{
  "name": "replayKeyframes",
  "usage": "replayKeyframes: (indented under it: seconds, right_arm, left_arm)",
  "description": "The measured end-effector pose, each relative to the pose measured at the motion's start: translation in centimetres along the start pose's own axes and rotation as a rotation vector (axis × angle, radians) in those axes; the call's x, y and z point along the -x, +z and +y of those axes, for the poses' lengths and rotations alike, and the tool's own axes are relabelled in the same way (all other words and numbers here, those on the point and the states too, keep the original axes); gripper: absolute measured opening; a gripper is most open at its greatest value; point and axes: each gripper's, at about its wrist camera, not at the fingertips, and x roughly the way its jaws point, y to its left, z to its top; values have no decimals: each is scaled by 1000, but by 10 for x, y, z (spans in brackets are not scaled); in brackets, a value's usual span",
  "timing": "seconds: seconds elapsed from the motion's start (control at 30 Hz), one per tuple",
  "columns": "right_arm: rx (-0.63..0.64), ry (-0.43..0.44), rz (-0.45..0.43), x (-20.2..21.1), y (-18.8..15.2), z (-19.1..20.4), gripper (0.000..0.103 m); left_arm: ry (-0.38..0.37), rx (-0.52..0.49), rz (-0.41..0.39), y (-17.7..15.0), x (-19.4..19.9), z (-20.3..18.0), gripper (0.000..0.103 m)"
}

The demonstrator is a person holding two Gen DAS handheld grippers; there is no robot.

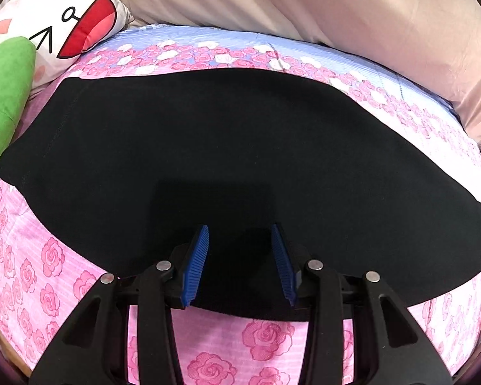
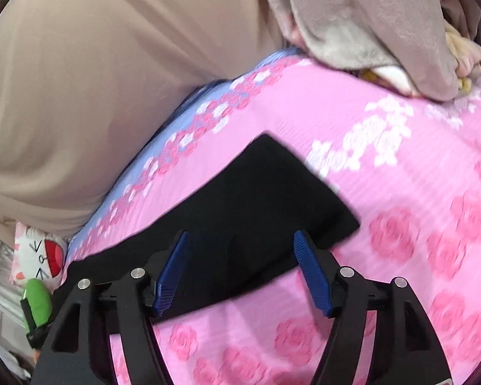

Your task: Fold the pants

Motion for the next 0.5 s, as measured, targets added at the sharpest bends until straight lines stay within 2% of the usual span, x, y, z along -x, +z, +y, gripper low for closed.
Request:
replayKeyframes:
  seconds: [0.07, 0.1, 0.13, 0.2, 0.27, 0.3, 0.33, 0.37, 0.4, 0.43, 0.5]
  right_arm:
    - [-26, 16, 25, -12, 12, -10, 65]
    - [-51, 18, 45, -15, 16, -21, 49]
    - [-53, 22, 57, -23, 21, -23, 4]
    - [-35, 15, 44, -14, 27, -20, 1]
    - [0, 17, -91, 15, 31, -9, 1]
    - [17, -15, -160, 33, 30, -7, 1]
    - [18, -53, -177, 39, 29, -9, 1]
    - [31, -134, -169, 39, 27, -16, 1]
    - [39, -178, -135, 33, 26, -23, 2]
    - [18, -208, -71, 24, 22, -34, 10]
    - [-4, -192, -38, 20, 17, -36, 10]
  left_arm:
    - [-4, -2, -2, 2, 1, 1, 40]
    - [2, -3, -5, 3, 0, 1, 41]
    - [9, -2, -5, 4, -1, 1, 46]
    - [25, 2, -9, 5, -3, 1, 47]
    - [40, 3, -13, 8, -5, 4, 47]
    - [52, -4, -17, 9, -7, 5, 47]
    - [60, -12, -20, 11, -8, 6, 47]
    - [64, -17, -22, 12, -10, 6, 47]
    - [65, -19, -23, 13, -11, 5, 47]
    - [66, -22, -26, 14, -11, 4, 47]
    - [58, -22, -28, 16, -10, 2, 47]
